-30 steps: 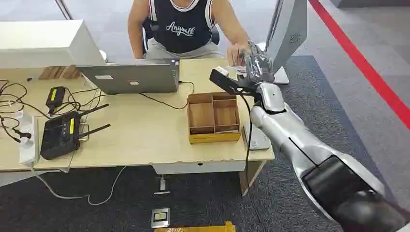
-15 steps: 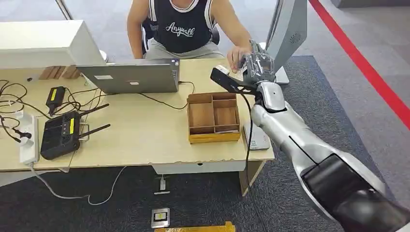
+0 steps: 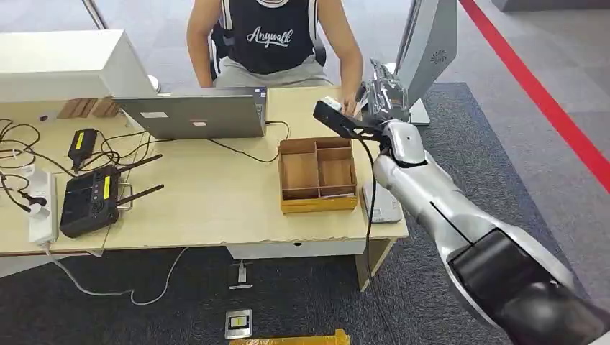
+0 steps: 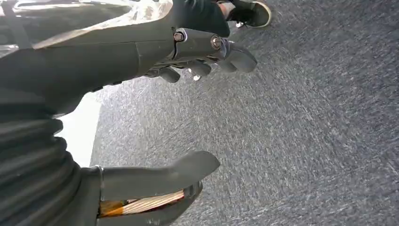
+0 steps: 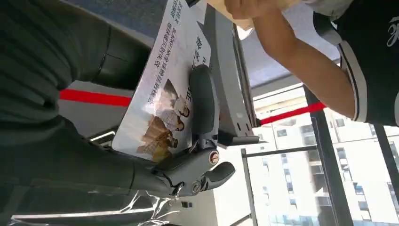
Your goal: Pass the card to the sensor for recognition and then transmit it.
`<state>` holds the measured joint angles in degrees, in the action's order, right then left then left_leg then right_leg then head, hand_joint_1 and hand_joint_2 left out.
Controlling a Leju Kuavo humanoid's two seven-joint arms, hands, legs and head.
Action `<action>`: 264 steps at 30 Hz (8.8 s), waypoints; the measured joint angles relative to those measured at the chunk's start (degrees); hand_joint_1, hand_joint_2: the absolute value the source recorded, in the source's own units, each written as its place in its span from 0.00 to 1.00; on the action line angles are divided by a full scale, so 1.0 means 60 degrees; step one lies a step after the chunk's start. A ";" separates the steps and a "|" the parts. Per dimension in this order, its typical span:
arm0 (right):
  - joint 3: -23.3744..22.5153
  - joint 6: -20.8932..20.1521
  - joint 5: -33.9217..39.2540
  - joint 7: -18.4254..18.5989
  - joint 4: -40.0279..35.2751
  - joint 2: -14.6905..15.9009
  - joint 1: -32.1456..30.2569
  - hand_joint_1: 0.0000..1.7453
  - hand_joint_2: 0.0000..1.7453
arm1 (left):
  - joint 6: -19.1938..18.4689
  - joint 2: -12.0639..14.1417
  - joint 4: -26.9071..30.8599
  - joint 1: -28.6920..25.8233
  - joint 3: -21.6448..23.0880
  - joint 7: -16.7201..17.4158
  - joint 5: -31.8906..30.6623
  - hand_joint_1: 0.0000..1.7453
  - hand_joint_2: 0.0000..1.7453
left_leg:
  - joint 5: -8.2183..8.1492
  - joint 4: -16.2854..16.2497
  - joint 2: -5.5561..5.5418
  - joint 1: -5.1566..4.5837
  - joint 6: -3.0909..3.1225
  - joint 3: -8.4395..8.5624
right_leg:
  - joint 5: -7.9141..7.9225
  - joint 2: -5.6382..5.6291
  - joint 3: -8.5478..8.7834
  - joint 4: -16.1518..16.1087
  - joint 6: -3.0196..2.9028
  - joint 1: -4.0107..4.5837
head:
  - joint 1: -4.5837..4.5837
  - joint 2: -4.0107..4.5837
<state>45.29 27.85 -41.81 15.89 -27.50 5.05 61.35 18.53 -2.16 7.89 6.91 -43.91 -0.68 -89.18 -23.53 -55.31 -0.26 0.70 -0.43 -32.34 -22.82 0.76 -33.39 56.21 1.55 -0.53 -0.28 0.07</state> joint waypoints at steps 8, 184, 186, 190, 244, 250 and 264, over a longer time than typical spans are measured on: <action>-0.0153 -0.0240 0.0099 -0.0135 -0.0025 0.0411 -0.0381 1.00 1.00 | 0.0000 0.0011 0.0000 -0.0023 -0.0007 0.0277 0.0263 0.00 1.00 | -0.0003 -0.0001 -0.0020 0.0000 0.0005 0.0000 | -0.0002 0.0009 0.0012 -0.0007 0.0002 0.0000 | -0.0004 0.0000; 0.0419 -0.1468 -0.1340 0.0605 0.0798 -0.0900 0.0565 0.00 0.00 | -0.0379 0.0175 0.0007 0.0290 0.0535 0.0113 -0.0109 0.00 1.00 | -0.0003 -0.0002 0.0014 0.0002 0.0001 -0.0022 | 0.0018 -0.0017 -0.0028 -0.0011 -0.0007 0.0000 | -0.0004 0.0000; 0.0404 -0.1468 -0.1293 0.0605 0.0798 -0.0856 0.0565 0.00 0.00 | -0.0379 0.0175 0.0007 0.0290 0.0535 0.0120 -0.0127 0.00 1.00 | -0.0003 -0.0002 0.0014 0.0002 0.0001 -0.0023 | 0.0018 -0.0017 -0.0028 -0.0011 -0.0007 0.0000 | -0.0007 0.0000; 0.0386 -0.1457 -0.1257 0.0576 0.0798 -0.0783 0.0561 0.00 0.00 | -0.0401 0.0175 0.0007 0.0299 0.0550 0.0157 -0.0127 0.00 1.00 | -0.0003 -0.0002 0.0014 0.0002 0.0001 -0.0022 | 0.0018 -0.0018 -0.0029 -0.0011 -0.0007 0.0000 | -0.0007 0.0000; -0.0685 -0.1599 0.2284 -0.1807 -0.5522 0.0707 -0.3839 0.00 1.00 | -0.0058 0.0179 0.0007 -0.0069 0.0200 0.0456 0.0718 0.00 1.00 | -0.0022 -0.0001 0.0021 0.0001 0.0005 -0.0012 | 0.0006 -0.0033 -0.0017 -0.0017 0.0000 -0.0001 | -0.0015 0.0000; -0.0685 -0.1603 0.2288 -0.1807 -0.5562 0.0732 -0.3843 0.00 1.00 | -0.0058 0.0179 0.0007 -0.0069 0.0200 0.0456 0.0718 0.00 1.00 | -0.0022 -0.0001 0.0021 0.0001 0.0005 -0.0013 | 0.0006 -0.0033 -0.0017 -0.0016 0.0000 -0.0001 | -0.0015 0.0000; -0.0073 -0.3424 -0.0062 -0.0892 -0.6054 0.1406 -0.4876 0.00 1.00 | -0.0062 0.0197 0.0007 -0.0074 0.0200 0.0419 0.0660 0.00 1.00 | -0.0038 -0.0001 0.0020 -0.0001 0.0004 -0.0009 | -0.0005 -0.0033 -0.0009 -0.0026 0.0007 -0.0002 | -0.0033 0.0000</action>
<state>44.85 7.30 -42.18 10.54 -63.82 13.48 32.09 18.16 -0.98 7.93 6.47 -42.71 1.84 -85.22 -23.76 -55.32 -0.14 0.70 -0.41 -32.39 -22.85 0.56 -33.44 56.05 1.59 -0.55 -0.48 0.07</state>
